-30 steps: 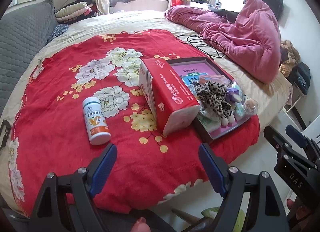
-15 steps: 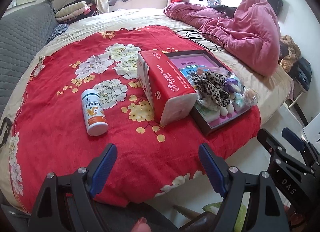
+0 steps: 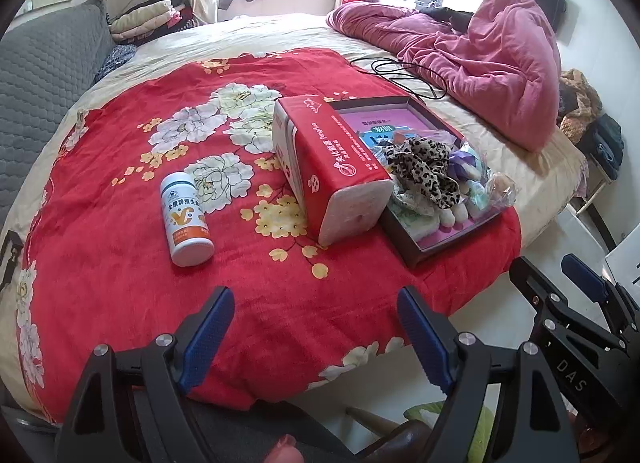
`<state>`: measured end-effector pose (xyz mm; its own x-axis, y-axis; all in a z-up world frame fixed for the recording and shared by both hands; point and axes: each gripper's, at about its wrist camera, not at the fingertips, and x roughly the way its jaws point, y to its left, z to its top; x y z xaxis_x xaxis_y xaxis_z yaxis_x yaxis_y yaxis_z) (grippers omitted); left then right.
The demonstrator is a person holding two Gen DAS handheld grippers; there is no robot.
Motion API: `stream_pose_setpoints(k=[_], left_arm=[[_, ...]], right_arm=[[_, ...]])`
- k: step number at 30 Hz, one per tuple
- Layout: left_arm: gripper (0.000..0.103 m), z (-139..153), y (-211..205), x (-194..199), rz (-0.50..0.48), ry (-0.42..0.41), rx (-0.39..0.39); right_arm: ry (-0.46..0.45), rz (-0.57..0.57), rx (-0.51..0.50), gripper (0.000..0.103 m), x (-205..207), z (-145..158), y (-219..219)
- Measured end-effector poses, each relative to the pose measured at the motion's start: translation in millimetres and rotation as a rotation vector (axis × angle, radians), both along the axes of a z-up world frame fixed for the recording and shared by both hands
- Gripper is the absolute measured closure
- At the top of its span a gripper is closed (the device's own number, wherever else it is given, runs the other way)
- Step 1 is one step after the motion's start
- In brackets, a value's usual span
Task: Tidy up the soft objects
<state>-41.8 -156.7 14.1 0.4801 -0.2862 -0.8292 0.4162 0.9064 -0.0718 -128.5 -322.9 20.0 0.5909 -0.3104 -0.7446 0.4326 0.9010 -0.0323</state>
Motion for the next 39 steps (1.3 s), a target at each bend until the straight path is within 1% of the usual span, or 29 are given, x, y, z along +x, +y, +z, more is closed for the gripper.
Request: stream_pose_setpoints(k=[7, 39], left_arm=[[0.02, -3.0, 0.4, -0.9, 0.005, 0.001, 0.015], [0.02, -5.3, 0.9, -4.4, 0.003, 0.003, 0.036]], right_arm=[[0.003, 0.007, 0.003, 0.025, -0.5, -1.3, 1.7], [0.024, 0.028, -0.007, 0.025, 2.3, -2.7, 9.4]])
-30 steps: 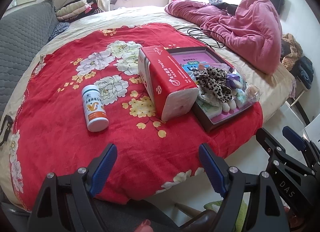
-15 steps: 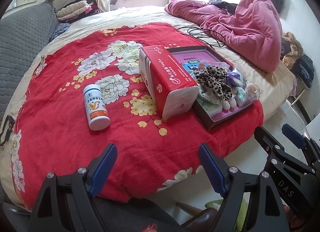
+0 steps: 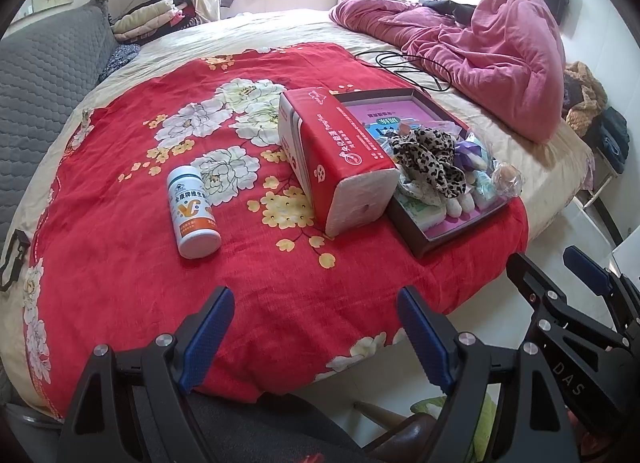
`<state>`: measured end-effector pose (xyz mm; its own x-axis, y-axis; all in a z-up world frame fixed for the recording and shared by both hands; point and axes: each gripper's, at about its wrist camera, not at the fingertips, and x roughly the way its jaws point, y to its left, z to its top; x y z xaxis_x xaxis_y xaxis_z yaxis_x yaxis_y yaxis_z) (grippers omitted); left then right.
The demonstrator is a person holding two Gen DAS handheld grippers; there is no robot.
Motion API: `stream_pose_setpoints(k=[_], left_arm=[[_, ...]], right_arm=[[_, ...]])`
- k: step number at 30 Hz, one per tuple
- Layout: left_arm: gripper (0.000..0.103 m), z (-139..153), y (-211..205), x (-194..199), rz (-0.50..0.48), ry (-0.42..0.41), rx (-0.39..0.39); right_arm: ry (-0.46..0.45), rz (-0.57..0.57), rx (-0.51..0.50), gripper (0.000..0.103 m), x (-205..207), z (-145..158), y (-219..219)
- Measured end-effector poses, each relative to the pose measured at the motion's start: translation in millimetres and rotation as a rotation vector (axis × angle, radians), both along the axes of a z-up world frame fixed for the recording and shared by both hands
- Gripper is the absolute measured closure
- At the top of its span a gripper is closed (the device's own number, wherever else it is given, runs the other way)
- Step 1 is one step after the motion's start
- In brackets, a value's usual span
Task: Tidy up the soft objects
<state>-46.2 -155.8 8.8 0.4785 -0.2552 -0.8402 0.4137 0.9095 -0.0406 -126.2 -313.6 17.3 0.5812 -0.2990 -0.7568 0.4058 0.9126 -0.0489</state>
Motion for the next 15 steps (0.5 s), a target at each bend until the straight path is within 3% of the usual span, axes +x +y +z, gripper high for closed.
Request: stream_pose_setpoints(k=[15], left_arm=[[0.02, -5.0, 2.7, 3.9, 0.005, 0.018, -0.005]], right_arm=[[-0.002, -0.006, -0.007, 0.025, -0.5, -0.5, -2.6]])
